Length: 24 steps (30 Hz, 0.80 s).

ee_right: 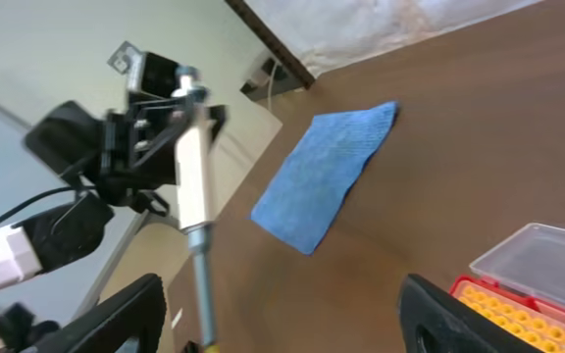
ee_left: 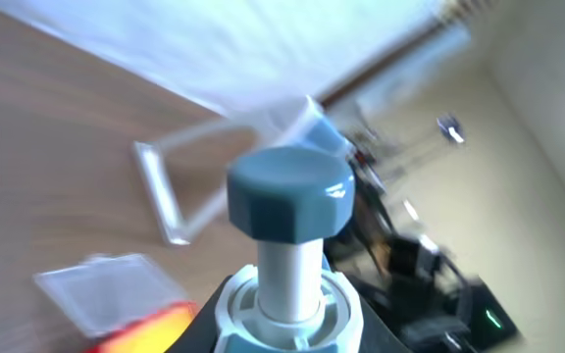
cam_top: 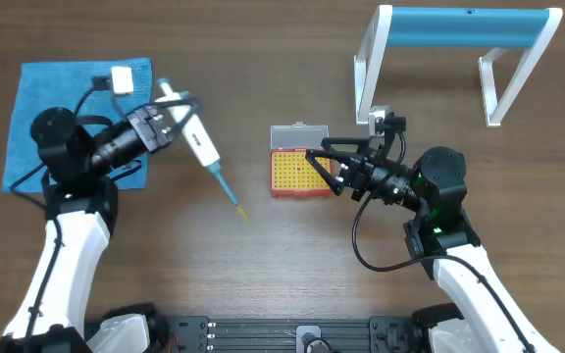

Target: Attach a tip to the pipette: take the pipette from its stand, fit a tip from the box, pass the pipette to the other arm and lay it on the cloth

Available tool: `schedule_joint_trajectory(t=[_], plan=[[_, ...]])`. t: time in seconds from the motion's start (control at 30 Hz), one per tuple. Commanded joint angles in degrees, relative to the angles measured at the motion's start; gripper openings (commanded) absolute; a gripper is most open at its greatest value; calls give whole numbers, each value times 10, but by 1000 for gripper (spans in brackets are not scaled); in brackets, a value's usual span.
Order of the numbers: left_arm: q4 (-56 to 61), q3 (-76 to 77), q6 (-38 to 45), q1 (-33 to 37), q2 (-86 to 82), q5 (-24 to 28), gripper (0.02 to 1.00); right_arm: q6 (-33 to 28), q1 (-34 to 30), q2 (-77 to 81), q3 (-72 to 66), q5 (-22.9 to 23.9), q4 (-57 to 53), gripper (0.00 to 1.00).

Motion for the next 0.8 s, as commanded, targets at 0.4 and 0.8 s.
schedule_joint_trajectory(t=[0.4,0.8], plan=[[-588,196,454,130,20,-420,29,66,27,-14,2,50,1,763],[-1043,923,678,194,472,-635,27,66,62,-14,2,98,-84,766]])
